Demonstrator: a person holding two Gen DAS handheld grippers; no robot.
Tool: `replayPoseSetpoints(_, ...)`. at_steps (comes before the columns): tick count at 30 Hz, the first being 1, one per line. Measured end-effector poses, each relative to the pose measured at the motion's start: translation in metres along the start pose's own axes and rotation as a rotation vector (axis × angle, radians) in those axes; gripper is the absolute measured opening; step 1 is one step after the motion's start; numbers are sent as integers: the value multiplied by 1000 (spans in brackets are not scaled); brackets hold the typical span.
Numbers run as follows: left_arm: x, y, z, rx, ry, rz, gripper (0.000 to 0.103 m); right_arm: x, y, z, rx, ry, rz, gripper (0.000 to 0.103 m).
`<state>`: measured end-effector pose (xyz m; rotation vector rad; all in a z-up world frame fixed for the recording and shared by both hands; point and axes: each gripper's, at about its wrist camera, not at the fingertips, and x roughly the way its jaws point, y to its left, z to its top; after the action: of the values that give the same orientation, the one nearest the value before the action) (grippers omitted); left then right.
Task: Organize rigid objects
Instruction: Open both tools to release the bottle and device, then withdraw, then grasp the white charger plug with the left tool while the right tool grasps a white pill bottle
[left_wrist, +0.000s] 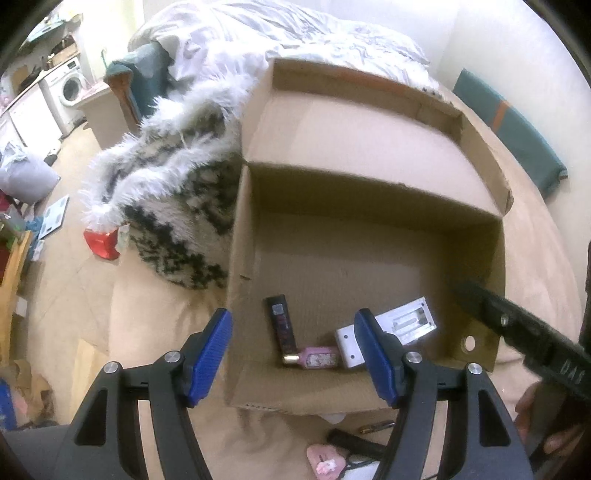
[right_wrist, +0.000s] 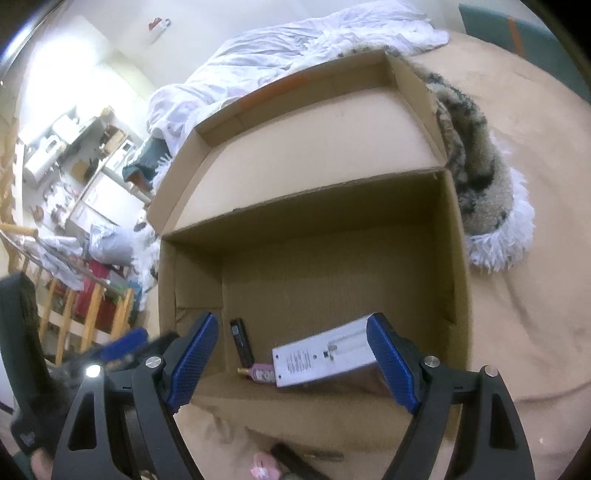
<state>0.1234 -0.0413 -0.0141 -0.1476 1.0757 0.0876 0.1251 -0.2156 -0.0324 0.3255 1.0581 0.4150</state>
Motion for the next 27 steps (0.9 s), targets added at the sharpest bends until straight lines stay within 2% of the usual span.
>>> replayPoseSetpoints(11, -31, 11, -17, -11, 3, 4, 66, -38, 12, -16, 9, 9, 12, 88)
replayPoseSetpoints(17, -38, 25, -27, -63, 15, 8, 66, -57, 17, -26, 10, 1, 29, 88)
replayPoseSetpoints(22, -43, 32, -39, -78, 36, 13, 66, -68, 20, -39, -34, -6, 3, 88)
replayPoseSetpoints(27, -35, 35, -53, -75, 68, 12, 66, -63, 14, -59, -41, 34, -19, 88)
